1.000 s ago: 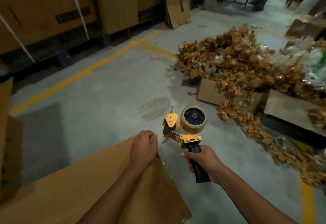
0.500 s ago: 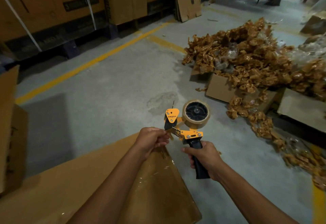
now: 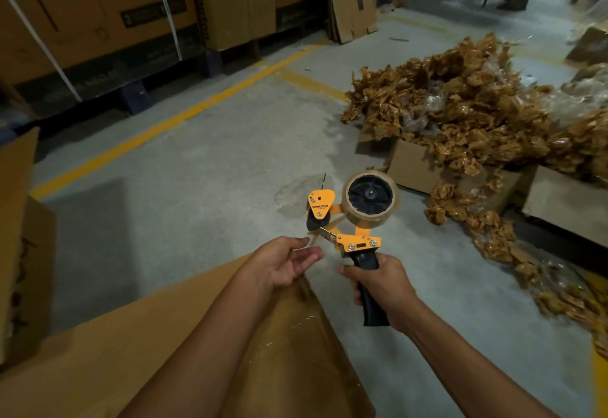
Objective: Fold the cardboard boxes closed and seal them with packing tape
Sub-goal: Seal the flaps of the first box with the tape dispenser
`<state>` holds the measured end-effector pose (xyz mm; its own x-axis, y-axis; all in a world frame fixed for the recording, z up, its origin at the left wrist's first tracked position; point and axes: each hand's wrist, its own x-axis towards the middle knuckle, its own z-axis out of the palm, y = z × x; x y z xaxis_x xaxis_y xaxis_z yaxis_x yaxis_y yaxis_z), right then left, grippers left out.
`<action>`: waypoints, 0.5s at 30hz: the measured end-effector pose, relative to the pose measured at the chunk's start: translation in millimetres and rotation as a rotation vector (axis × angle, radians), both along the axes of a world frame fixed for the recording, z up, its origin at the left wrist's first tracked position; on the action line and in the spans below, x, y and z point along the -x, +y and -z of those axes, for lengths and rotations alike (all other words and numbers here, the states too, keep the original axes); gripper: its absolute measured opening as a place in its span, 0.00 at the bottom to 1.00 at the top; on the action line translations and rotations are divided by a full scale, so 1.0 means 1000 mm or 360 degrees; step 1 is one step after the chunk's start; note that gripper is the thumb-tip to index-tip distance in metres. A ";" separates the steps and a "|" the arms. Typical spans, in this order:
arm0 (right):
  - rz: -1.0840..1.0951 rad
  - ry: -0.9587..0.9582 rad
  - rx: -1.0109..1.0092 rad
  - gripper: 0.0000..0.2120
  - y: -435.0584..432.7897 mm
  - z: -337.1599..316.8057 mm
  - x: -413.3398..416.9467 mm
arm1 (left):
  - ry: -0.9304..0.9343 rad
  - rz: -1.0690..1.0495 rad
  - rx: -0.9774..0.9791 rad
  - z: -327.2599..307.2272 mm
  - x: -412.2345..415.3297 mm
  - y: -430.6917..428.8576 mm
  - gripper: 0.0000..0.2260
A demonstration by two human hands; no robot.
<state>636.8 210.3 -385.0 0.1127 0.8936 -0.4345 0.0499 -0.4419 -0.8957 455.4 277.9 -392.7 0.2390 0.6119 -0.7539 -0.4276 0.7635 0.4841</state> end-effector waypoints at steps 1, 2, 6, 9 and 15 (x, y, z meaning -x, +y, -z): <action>0.0003 -0.0006 -0.0014 0.11 0.001 0.001 0.000 | 0.0069 -0.0021 -0.0036 0.001 0.001 0.003 0.03; 0.0007 -0.0013 -0.0031 0.11 0.001 0.003 0.000 | 0.0152 -0.0029 -0.0079 0.000 0.002 0.006 0.04; 0.0014 -0.0112 -0.0103 0.10 0.001 0.014 0.002 | 0.0632 0.0113 -0.0289 -0.006 0.017 0.023 0.08; 0.0028 -0.0247 -0.0143 0.07 -0.004 0.027 0.008 | 0.0942 0.0401 -0.0437 -0.012 0.027 0.041 0.11; 0.0221 -0.0365 -0.0161 0.06 -0.013 0.051 0.022 | 0.1277 0.0809 -0.0573 -0.015 0.044 0.079 0.09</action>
<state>614.7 197.6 -435.9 0.3221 0.9003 -0.2928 0.2017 -0.3674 -0.9079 411.0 356.7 -377.8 0.0386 0.8011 -0.5973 0.4591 0.5167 0.7227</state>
